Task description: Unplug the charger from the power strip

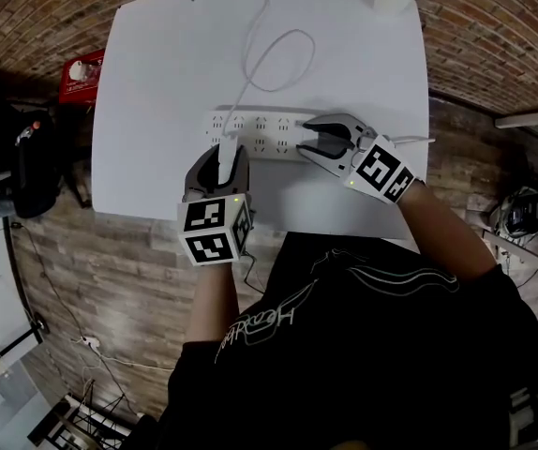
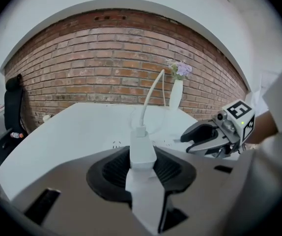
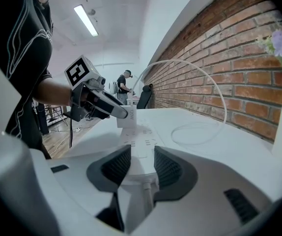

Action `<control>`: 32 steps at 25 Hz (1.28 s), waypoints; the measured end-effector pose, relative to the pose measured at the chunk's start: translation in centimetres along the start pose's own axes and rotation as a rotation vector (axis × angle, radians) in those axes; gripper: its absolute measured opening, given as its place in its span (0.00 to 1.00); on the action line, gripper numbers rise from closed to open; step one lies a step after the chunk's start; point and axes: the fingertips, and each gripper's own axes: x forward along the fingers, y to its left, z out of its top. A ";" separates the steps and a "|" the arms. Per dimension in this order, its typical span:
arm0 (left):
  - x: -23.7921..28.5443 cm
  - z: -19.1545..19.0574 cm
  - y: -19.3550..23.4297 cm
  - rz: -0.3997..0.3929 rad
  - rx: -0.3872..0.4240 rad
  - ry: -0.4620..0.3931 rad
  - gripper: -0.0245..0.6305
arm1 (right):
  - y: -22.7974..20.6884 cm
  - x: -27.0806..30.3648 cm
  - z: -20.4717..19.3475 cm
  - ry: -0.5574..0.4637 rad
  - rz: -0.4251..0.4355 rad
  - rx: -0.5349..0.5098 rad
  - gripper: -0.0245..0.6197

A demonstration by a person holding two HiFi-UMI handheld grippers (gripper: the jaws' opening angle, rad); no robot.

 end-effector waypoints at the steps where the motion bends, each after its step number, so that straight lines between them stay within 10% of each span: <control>1: 0.0 0.0 0.1 0.002 -0.004 0.000 0.25 | 0.0 0.0 0.0 0.000 0.001 0.001 0.24; 9: -0.6 1.0 -0.7 0.084 0.177 -0.010 0.25 | 0.0 -0.1 0.2 -0.016 -0.004 0.006 0.24; 20: -0.3 0.1 0.2 -0.004 -0.044 0.019 0.25 | 0.1 -0.1 0.1 -0.002 0.003 0.015 0.24; 27: -0.3 0.4 -0.4 0.068 0.136 0.020 0.25 | 0.0 -0.1 0.0 -0.003 -0.006 0.011 0.24; 32: -0.3 0.4 -0.3 0.019 0.065 0.025 0.25 | 0.0 -0.2 0.0 -0.002 -0.006 0.018 0.24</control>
